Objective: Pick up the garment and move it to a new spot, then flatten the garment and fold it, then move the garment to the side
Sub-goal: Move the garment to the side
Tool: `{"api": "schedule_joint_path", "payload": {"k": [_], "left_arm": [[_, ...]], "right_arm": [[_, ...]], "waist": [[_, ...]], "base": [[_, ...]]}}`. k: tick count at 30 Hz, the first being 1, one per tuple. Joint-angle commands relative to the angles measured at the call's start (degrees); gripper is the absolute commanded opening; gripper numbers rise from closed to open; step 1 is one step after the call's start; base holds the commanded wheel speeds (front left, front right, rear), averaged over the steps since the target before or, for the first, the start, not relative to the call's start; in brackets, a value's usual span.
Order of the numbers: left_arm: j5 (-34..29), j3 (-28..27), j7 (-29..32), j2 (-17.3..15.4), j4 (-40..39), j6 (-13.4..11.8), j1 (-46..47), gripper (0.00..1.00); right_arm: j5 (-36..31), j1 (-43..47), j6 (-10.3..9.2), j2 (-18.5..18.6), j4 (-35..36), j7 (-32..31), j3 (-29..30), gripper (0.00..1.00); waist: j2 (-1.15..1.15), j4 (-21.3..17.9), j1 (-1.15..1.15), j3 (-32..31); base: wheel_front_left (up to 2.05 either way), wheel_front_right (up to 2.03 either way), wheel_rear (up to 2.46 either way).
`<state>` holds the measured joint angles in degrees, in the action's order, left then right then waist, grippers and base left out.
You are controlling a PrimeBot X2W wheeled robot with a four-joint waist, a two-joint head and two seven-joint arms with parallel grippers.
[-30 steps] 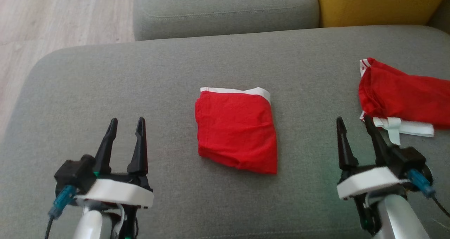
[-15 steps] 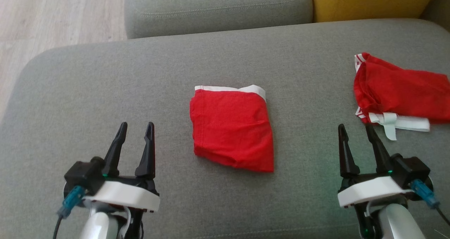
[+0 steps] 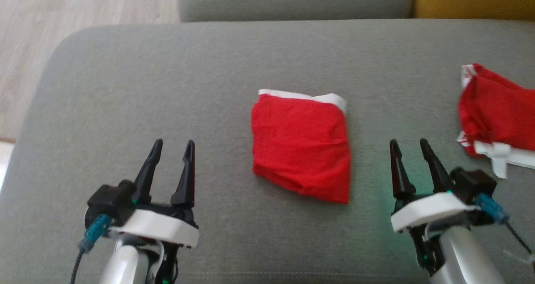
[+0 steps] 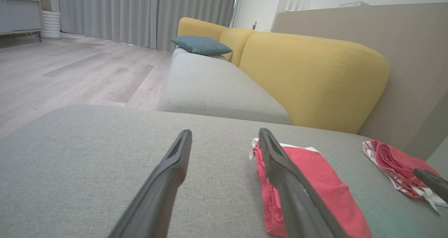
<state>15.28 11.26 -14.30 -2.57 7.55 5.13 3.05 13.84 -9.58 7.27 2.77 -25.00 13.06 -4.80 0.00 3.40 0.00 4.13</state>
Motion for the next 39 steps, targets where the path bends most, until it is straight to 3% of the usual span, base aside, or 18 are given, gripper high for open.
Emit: {"api": "schedule_joint_path", "payload": {"k": [1,13,24,25,26,27,33,39], "left_arm": [[-0.05,-1.17,-0.70,-0.31,-1.89,0.09,3.28,1.00],[0.01,0.15,-0.70,-0.31,-0.97,0.35,4.86,1.00],[-0.13,1.21,-0.70,-0.31,-0.67,0.16,5.68,1.00],[-0.14,1.26,-0.70,-0.31,-0.67,0.13,5.74,1.00],[-0.16,1.27,-0.70,-0.31,-0.66,0.10,5.81,1.00],[-0.19,1.25,-0.70,-0.31,-0.65,0.05,5.88,1.00],[-0.63,0.32,-0.70,-0.31,-0.59,-0.12,5.73,1.00],[-0.86,-0.73,-0.70,-0.31,-0.85,0.17,5.74,1.00]], "right_arm": [[0.42,-3.19,0.22,0.11,0.31,-0.29,-1.01,1.00],[11.26,-9.60,0.22,0.11,-11.10,-4.51,-5.73,1.00],[12.26,-15.46,0.22,0.11,-24.25,-4.92,-8.43,1.00],[12.14,-15.93,0.22,0.11,-25.21,-4.83,-8.82,0.71],[11.66,-16.45,0.22,0.11,-26.13,-4.49,-9.18,0.16],[10.85,-16.99,0.22,0.11,-26.95,-3.93,-9.50,0.00],[3.98,-19.87,0.22,0.11,-30.06,-0.26,-9.53,0.00],[-7.40,-22.50,0.22,0.94,-27.55,1.45,-6.95,0.00]], "waist": [[0.00,2.17,0.00,1.79],[0.00,7.02,0.00,4.56],[0.00,9.25,0.00,6.23],[0.00,9.30,0.00,6.37],[0.00,9.31,0.00,6.51],[0.00,9.25,0.00,6.63],[0.00,7.23,0.00,6.23],[0.00,2.55,0.00,5.21]], "base": [[0.00,0.00,0.00],[0.00,0.00,0.00],[0.00,0.00,0.00],[0.00,0.00,0.00],[0.00,0.00,0.00],[0.00,0.00,0.00],[0.00,0.00,0.00],[0.00,0.00,0.00]]}}
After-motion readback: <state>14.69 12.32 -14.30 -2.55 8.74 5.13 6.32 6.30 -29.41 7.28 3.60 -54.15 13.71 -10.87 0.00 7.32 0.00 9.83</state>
